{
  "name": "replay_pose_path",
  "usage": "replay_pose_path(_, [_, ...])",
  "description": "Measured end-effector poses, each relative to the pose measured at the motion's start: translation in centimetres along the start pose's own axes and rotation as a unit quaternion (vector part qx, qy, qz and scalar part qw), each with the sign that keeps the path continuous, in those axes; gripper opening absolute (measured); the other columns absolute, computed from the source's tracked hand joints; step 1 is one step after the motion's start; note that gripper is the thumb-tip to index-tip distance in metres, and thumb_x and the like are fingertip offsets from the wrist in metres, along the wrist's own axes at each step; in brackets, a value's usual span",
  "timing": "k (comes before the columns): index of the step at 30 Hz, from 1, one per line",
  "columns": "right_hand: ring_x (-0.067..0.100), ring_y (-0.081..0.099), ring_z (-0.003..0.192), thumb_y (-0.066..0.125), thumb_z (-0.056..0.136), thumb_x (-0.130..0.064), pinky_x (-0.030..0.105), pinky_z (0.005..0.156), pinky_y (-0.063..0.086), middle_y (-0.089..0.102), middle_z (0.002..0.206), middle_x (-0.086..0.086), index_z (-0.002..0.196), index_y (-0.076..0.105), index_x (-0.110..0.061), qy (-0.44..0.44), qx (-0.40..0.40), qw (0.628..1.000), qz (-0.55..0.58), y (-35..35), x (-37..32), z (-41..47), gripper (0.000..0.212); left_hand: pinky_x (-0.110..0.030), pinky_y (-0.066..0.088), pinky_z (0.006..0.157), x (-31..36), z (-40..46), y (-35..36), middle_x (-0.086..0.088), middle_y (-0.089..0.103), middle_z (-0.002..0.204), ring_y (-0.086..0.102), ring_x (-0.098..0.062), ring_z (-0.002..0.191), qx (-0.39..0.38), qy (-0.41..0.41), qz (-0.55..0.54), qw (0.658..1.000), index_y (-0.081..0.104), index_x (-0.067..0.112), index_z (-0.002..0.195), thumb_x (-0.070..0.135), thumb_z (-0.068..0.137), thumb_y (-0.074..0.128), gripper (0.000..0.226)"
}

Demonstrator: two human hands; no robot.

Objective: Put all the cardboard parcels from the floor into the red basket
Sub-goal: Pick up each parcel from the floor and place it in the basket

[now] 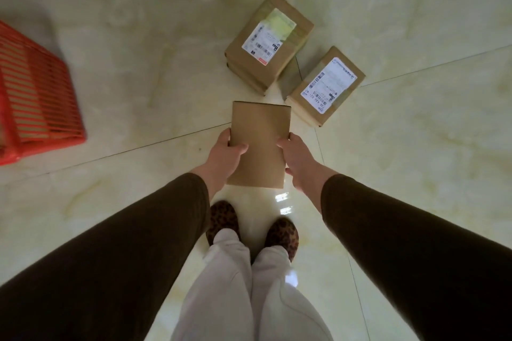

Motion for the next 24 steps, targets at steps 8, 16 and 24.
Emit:
replay_pose_path(8, [0.020, 0.065, 0.097, 0.048, 0.095, -0.015, 0.030, 0.074, 0.052, 0.069, 0.114, 0.002, 0.134, 0.058, -0.023, -0.097, 0.024, 0.994, -0.042, 2.9, -6.1, -9.0, 0.041, -0.039, 0.045, 0.088, 4.2, -8.7, -7.1, -0.002, 0.050, 0.140, 0.054, -0.025, 0.118, 0.052, 0.060, -0.094, 0.992, 0.035, 0.038, 0.148, 0.027, 0.101, 0.055, 0.052])
replay_pose_path(16, [0.021, 0.061, 0.106, 0.054, 0.099, -0.026, 0.041, 0.095, 0.050, 0.063, 0.116, -0.003, 0.142, 0.051, -0.026, -0.187, 0.043, 0.975, -0.111, 12.2, -11.3, -17.9, 0.043, -0.053, 0.055, 0.093, 4.8, -16.3, -19.1, -0.003, 0.058, 0.129, 0.063, -0.026, 0.110, 0.087, 0.099, -0.197, 0.971, 0.038, 0.036, 0.148, 0.021, 0.102, 0.052, 0.051])
replay_pose_path(24, [0.023, 0.062, 0.107, 0.053, 0.101, -0.032, 0.042, 0.096, 0.052, 0.064, 0.120, 0.001, 0.139, 0.052, -0.024, -0.199, 0.023, 0.971, -0.127, 26.4, -10.5, -24.6, 0.039, -0.026, 0.051, 0.084, -0.5, -20.7, -33.0, 0.004, 0.052, 0.139, 0.057, -0.012, 0.115, 0.127, 0.155, -0.210, 0.957, 0.035, 0.032, 0.154, 0.021, 0.101, 0.056, 0.057])
Point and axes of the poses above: each hand's wrist, its own z-axis towards the middle knuckle, its own y-axis out of the palm, x = y × z, the point moved 3 cm from there along z, towards the middle knuckle
